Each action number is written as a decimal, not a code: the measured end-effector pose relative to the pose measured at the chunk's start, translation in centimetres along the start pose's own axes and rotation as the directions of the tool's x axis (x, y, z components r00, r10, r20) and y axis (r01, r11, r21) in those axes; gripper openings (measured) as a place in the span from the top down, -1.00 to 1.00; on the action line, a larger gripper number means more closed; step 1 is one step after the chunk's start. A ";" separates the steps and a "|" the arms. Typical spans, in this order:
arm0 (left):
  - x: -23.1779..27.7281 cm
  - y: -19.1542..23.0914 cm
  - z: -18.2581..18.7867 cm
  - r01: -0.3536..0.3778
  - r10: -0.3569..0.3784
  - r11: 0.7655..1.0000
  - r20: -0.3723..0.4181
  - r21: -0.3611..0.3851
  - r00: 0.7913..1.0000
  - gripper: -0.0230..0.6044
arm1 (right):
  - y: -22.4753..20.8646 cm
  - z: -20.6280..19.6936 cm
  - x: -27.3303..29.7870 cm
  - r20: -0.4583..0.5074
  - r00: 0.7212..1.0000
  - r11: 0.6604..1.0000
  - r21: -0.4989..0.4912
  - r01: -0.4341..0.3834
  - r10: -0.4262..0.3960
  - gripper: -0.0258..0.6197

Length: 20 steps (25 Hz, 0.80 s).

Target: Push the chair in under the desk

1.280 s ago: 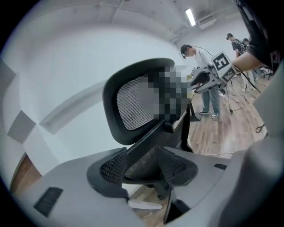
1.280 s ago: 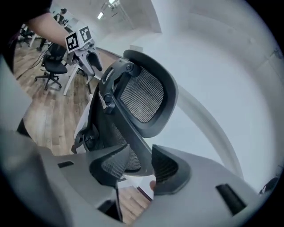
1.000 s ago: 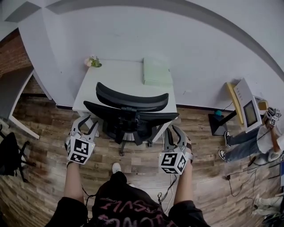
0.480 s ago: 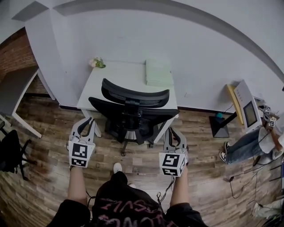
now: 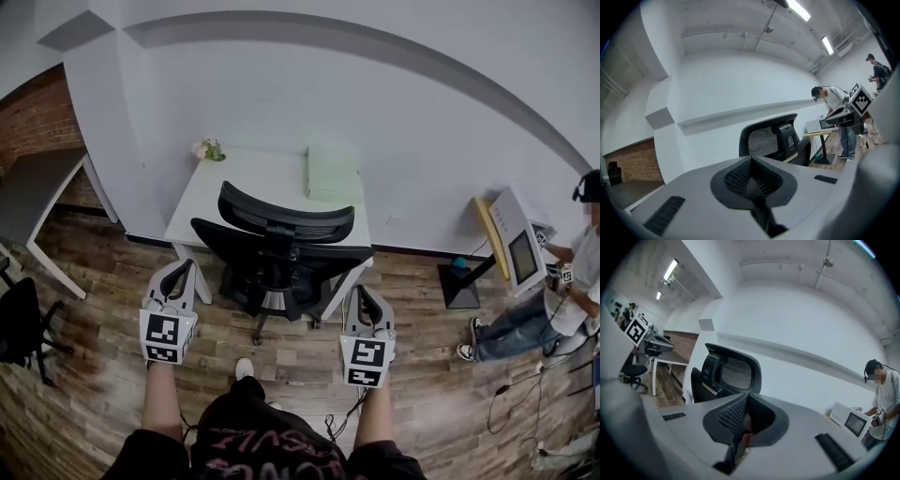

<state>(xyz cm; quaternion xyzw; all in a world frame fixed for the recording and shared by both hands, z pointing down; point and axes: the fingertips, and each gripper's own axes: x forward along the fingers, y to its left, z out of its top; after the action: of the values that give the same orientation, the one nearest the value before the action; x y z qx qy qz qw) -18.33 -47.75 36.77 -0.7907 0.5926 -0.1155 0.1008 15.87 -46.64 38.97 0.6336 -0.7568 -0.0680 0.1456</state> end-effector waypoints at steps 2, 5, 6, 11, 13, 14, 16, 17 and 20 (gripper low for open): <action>0.0 -0.1 0.0 0.000 0.000 1.000 0.001 -0.015 1.000 0.87 | -0.1 0.3 -0.1 0.009 1.000 1.000 0.008 0.003 -0.003 0.84; -0.3 0.2 -0.1 -0.002 0.002 0.999 0.002 -0.037 1.000 0.88 | -0.3 0.4 -0.3 0.007 1.000 1.000 0.009 0.007 -0.007 0.84; -0.4 0.4 -0.2 -0.003 0.003 0.999 0.002 -0.040 1.000 0.88 | -0.5 0.4 -0.3 0.006 1.000 1.000 0.009 0.008 -0.008 0.84; -0.6 1.4 -0.1 -0.015 0.016 0.997 0.011 -0.070 1.000 0.88 | -0.8 0.7 -0.1 0.017 1.000 1.000 0.023 0.002 -0.002 0.84; -0.5 1.5 -0.1 -0.018 0.019 0.997 0.013 -0.076 1.000 0.88 | -0.7 0.7 0.0 0.015 1.000 1.000 0.017 0.002 -0.002 0.84; -0.5 1.5 -0.1 -0.016 0.018 0.997 0.014 -0.078 1.000 0.88 | -0.7 0.7 0.1 0.013 1.000 1.000 0.018 0.002 -0.002 0.84; -0.3 1.4 -0.1 -0.012 0.014 0.996 0.016 -0.084 1.000 0.88 | -0.7 0.7 0.2 0.012 1.000 1.000 0.019 0.000 0.000 0.84; -0.3 1.3 -0.1 -0.011 0.013 0.996 0.017 -0.086 1.000 0.88 | -0.6 0.7 0.2 0.013 1.000 1.000 0.017 -0.001 0.001 0.84; -0.2 1.3 -0.2 -0.012 0.014 0.996 0.018 -0.091 1.000 0.88 | -0.6 0.8 0.4 0.015 1.000 1.000 0.012 -0.001 0.001 0.84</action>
<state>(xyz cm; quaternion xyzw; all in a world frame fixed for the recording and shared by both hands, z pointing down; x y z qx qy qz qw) -19.58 -47.95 36.57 -0.7917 0.6014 -0.0805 0.0709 16.11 -47.23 38.09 0.6337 -0.7585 -0.0681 0.1363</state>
